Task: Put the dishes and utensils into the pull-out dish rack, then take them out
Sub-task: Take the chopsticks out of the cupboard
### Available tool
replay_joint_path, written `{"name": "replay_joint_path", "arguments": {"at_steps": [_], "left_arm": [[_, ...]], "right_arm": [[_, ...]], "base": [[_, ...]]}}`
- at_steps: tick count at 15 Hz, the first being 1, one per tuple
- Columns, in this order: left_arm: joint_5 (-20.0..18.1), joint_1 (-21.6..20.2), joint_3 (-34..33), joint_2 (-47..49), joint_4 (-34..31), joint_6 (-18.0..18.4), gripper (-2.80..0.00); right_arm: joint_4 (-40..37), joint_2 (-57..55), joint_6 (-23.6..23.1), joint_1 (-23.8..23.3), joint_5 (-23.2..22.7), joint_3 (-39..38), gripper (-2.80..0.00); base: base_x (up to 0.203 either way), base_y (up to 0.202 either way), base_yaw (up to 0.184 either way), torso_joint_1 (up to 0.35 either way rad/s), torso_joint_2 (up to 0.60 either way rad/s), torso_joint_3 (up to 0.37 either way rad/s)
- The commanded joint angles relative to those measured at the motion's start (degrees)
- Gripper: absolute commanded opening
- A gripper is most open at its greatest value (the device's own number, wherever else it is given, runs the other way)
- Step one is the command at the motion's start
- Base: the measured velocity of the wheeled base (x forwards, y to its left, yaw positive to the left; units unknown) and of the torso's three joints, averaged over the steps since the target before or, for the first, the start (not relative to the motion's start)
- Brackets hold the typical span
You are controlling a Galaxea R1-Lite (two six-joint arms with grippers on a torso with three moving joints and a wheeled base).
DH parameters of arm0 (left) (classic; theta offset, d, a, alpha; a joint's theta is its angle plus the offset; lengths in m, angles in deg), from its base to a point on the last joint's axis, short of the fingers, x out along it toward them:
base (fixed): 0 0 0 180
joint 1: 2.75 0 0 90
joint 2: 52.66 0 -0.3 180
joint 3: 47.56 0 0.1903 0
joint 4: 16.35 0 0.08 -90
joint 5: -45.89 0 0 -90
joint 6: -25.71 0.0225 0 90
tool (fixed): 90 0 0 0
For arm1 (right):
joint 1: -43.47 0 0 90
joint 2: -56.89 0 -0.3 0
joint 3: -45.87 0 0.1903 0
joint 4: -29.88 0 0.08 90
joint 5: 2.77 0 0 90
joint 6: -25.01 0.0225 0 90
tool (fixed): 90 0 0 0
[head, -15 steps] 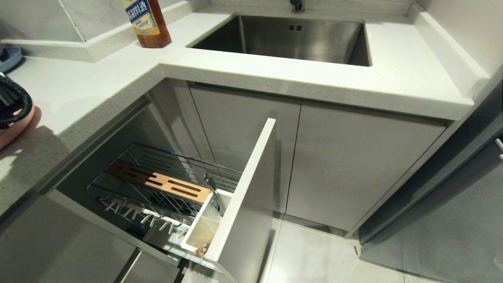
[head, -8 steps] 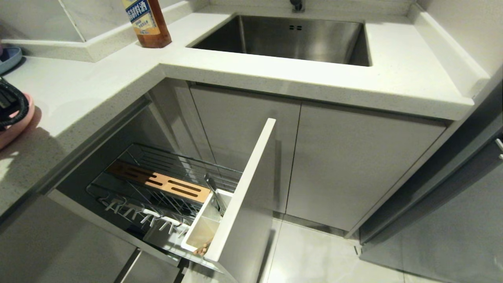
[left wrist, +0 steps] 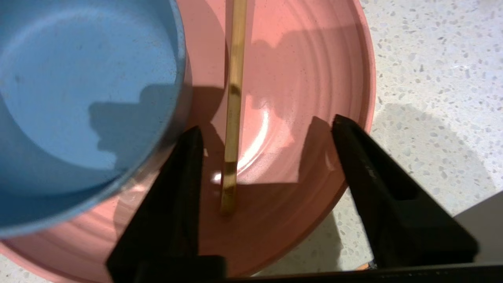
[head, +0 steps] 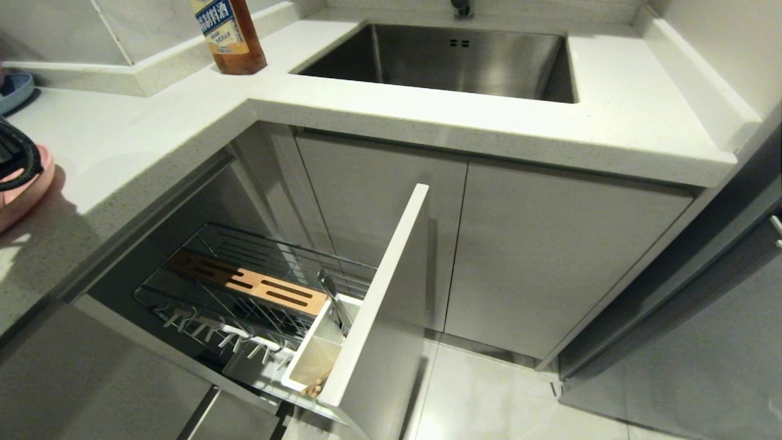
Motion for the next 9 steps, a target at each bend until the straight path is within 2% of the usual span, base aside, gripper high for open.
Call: {"name": "replay_joint_path", "arguments": {"at_steps": [1, 9], "left_arm": [[0.1, 0.4, 0.19, -0.2, -0.26, -0.23, 0.0], [0.27, 3.57, 2.48, -1.35, -0.44, -0.14, 0.0]], "right_arm": [[0.01, 0.0, 0.0, -0.04, 0.0, -0.17, -2.8], [0.01, 0.0, 0.04, 0.0, 0.0, -0.14, -2.8]], "base": [[0.0, 0.0, 0.0, 0.0, 0.0, 0.0], [0.0, 0.0, 0.0, 0.0, 0.0, 0.0]]}}
